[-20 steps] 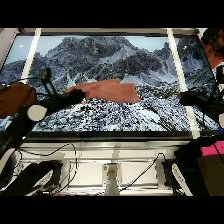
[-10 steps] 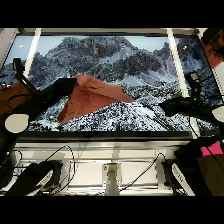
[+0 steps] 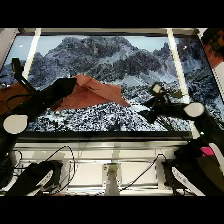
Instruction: Fold the clothes and pants, and hang the long-sleeved shirts on hangers.
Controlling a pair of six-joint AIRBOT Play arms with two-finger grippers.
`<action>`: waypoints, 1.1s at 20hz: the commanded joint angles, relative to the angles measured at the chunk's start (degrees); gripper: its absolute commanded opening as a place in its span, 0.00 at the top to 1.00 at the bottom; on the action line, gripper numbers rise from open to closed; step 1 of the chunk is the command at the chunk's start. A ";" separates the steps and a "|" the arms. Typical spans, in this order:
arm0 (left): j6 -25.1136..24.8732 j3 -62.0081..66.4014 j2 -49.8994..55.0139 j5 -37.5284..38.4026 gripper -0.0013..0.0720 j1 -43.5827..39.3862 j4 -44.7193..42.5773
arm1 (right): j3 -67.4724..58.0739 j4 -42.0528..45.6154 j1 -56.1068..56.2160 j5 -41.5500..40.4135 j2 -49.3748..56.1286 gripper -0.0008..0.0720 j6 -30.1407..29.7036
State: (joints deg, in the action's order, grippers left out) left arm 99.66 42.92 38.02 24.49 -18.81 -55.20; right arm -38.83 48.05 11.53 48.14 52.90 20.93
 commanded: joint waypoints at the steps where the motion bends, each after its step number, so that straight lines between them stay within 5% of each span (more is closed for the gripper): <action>1: 0.02 0.07 -0.04 0.22 0.96 -0.02 0.00 | 0.31 -0.20 9.53 -14.45 5.77 0.25 -4.15; 8: 0.02 0.07 -1.22 0.22 0.96 -0.02 -0.02 | 0.15 0.46 17.51 -37.46 14.58 0.25 -4.35; 11: 0.02 0.09 -2.01 0.20 0.96 -0.02 -0.02 | 0.13 0.44 17.51 -36.96 16.48 0.31 -8.41; 14: -0.02 0.09 -2.71 0.20 0.96 -0.02 -0.04 | 0.13 0.44 17.49 -39.17 18.23 0.42 -8.68; 17: -0.04 0.09 -3.26 0.17 0.96 0.00 -0.09 | -0.11 0.42 17.49 -42.34 18.40 0.87 -8.68; 18: -0.04 0.09 -3.23 0.17 0.96 0.00 -0.11 | -0.59 0.42 17.44 -42.29 18.36 0.94 -8.66; 22: -0.04 0.09 -3.26 0.11 0.96 0.04 -3.28 | -2.64 0.35 17.44 -41.64 15.08 0.97 -8.57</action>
State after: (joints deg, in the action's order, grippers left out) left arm 99.63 42.96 34.87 24.64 -18.81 -56.53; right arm -40.36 48.47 28.91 7.01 69.82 12.43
